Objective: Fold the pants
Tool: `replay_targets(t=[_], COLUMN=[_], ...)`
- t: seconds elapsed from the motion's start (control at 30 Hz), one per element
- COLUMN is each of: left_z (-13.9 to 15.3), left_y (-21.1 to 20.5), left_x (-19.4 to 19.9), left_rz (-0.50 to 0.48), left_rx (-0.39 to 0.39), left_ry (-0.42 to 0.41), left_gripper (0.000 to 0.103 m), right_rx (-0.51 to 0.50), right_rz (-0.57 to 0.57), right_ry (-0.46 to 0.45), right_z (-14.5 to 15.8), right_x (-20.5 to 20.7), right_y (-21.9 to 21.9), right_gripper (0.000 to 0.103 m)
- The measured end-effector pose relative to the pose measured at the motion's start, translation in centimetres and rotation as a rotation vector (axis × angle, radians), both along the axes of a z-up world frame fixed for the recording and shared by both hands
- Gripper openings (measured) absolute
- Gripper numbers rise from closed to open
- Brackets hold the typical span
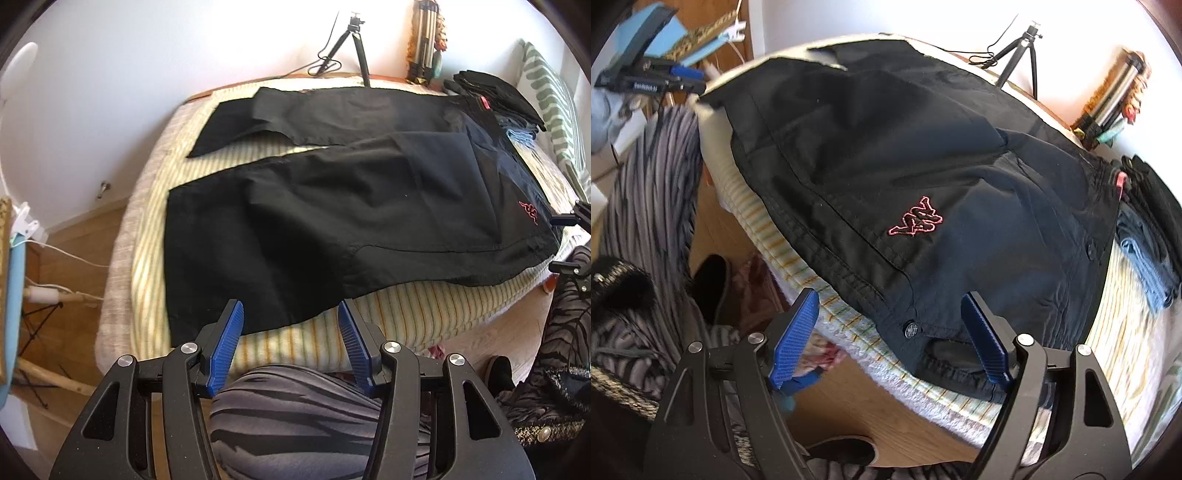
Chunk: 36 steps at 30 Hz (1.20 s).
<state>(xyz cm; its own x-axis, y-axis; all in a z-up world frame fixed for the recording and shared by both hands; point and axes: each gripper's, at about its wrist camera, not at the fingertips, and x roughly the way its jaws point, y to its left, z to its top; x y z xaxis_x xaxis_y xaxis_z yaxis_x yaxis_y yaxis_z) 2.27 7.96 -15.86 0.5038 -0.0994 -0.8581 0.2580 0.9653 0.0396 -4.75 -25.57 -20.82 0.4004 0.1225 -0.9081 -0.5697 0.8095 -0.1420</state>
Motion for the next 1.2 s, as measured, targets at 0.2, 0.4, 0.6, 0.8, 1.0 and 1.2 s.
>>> replay_targets(t=[0.2,0.4,0.6,0.8,1.0,1.2], left_z=[-0.8,-1.5,-3.1,-3.5,-2.6,-0.7], left_y=[-0.4,-1.8,-3.6,-1.6,-0.9,-1.2], left_x=[0.1,0.2,1.5,3.5,5.1,6.1], left_rz=[-0.024,-0.074,-0.075,0.058,0.06,0.033], left_rx=[-0.026,0.002,0.124,0.09,0.057,0.031], left_ry=[0.028,0.037,0.018,0.055,0.019,-0.038], left_gripper=[0.052,0.054,0.058,0.055,0.01,0.006], right_rx=[-0.009,-0.009,0.006,0.021,0.041,0.061], right_rz=[-0.037,-0.037,-0.047,-0.058,-0.064,-0.099], right_ry=[0.003,-0.074,-0.128,-0.183,-0.208,-0.242], right_z=[0.5,3.3,5.5,6.9,7.2,8.0], right_x=[1.4,2.8,4.2,4.5,4.9,5.7], right_y=[-0.8,-0.5,-0.7,-0.8,-0.8,-1.5], right_gripper=[0.027,0.008,0.006,0.006,0.006,0.005])
